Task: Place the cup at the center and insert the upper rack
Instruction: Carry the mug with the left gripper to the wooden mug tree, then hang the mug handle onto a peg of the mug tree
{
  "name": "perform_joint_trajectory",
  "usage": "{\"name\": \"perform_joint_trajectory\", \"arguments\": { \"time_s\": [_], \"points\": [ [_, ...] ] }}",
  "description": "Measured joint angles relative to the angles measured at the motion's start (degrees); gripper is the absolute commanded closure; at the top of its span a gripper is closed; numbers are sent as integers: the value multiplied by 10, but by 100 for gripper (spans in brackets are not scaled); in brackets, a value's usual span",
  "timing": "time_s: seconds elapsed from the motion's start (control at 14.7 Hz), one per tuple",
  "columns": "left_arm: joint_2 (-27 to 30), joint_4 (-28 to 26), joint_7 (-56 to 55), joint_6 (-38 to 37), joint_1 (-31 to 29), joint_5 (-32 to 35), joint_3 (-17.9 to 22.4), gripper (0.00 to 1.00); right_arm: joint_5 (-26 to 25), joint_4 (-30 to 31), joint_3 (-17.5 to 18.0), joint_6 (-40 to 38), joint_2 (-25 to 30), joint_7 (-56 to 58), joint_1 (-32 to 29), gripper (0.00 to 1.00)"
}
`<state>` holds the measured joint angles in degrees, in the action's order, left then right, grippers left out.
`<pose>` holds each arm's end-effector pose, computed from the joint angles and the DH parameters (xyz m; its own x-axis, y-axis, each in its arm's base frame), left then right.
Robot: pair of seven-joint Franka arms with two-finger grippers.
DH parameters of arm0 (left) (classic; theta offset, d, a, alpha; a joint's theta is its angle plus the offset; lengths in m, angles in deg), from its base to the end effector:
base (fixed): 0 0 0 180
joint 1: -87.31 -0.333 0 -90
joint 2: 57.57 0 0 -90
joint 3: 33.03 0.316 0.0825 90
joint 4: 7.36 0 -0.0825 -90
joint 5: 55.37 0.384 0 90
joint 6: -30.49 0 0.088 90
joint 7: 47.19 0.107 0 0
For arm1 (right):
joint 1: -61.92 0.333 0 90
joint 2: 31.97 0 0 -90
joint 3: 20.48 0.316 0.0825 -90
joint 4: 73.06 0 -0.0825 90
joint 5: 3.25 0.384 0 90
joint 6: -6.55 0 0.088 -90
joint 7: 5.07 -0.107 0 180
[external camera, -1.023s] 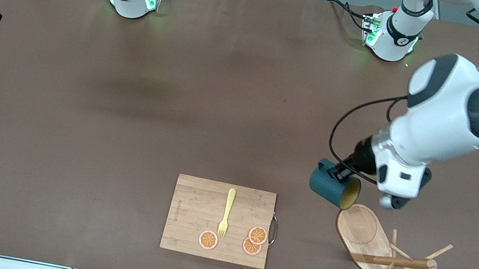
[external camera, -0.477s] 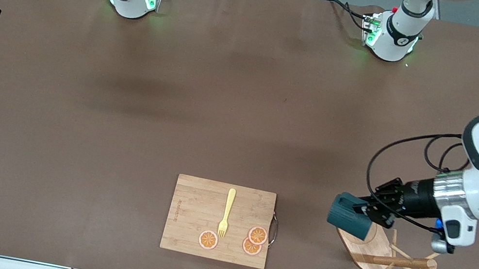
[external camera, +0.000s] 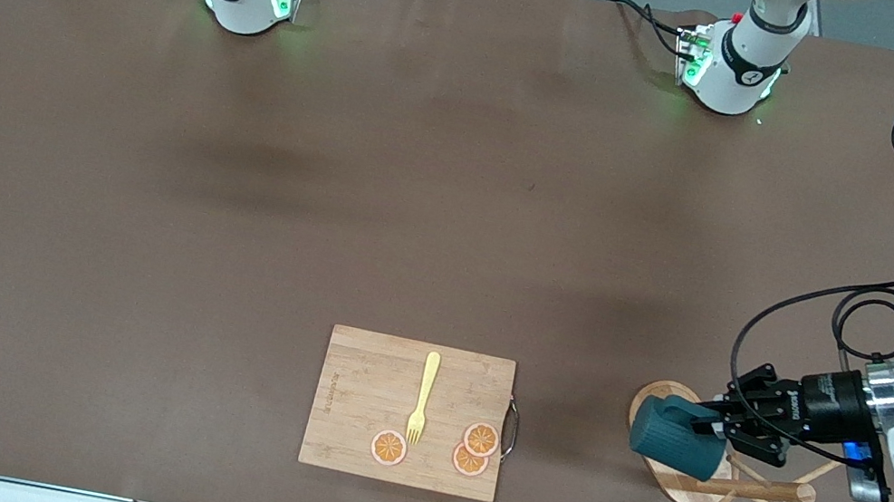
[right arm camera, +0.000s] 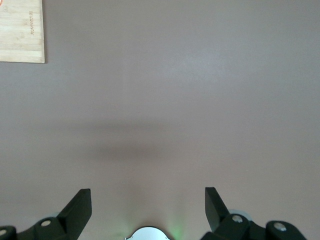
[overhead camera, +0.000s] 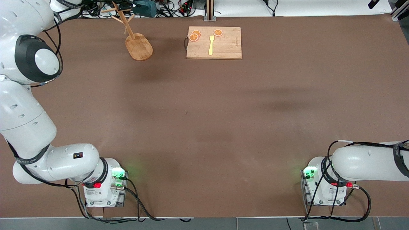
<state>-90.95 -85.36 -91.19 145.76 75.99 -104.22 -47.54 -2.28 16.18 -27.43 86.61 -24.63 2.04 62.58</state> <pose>0.7311 -0.0437 0.4226 0.5058 0.6012 -0.6186 0.8438 -0.1958 0.4996 0.4915 -0.0571 0.6825 0.9994 0.0187 -0.0287 0.0177 -0.9992 -0.0360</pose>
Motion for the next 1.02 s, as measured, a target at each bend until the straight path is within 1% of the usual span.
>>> {"name": "perform_joint_trajectory", "arguments": {
  "time_s": [0.14, 0.61, 0.82, 0.95, 1.02],
  "points": [
    [-8, 0, 10, 0, -12, -21, 0, 99, 0, -4, 0, -2, 1, 0, 0, 0],
    [-27, 0, 22, 0, -49, -50, 0, 99, 0, -7, 5, -2, 1, 0, 0, 0],
    [-39, 0, 60, 0, -62, -60, 0, 98, 0, -8, 5, -2, 1, 0, 0, 0],
    [-48, 0, 79, 0, -65, -67, 0, 95, 0, -9, 5, -2, 1, 0, 0, 0],
    [-52, 0, 83, 0, -66, -67, -1, 92, 0, -9, 5, -2, 1, 0, 0, 0]
  ]
}}
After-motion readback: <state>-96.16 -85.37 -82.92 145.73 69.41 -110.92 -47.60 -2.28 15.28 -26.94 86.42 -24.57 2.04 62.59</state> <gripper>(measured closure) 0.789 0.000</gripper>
